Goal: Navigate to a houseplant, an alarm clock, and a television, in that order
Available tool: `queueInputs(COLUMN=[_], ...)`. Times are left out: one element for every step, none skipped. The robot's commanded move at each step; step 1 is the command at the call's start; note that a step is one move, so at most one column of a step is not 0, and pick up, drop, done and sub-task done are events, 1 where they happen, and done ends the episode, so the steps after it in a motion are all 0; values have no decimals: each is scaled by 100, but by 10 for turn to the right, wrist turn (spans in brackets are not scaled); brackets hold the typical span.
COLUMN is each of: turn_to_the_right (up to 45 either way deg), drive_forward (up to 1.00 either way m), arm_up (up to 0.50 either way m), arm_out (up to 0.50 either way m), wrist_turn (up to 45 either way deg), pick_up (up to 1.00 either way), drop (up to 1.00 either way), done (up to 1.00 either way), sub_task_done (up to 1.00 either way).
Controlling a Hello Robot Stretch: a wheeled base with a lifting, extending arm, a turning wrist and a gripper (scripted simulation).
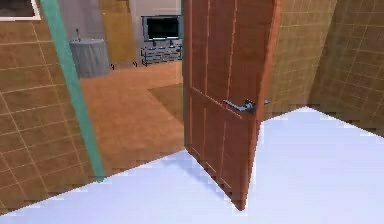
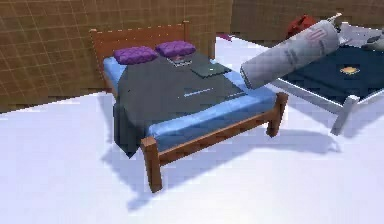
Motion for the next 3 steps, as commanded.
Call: queueInputs(turn_to_the_right=[-180, 0, -30], drive_forward=[0, 100, 0], arm_up=[0, 0, 0], arm_out=[0, 0, 0], wrist_turn=[0, 0, 0], pick_up=[0, 0, 0], drop=[0, 0, 0], done=[0, 0, 0], sub_task_done=[0, 0, 0])
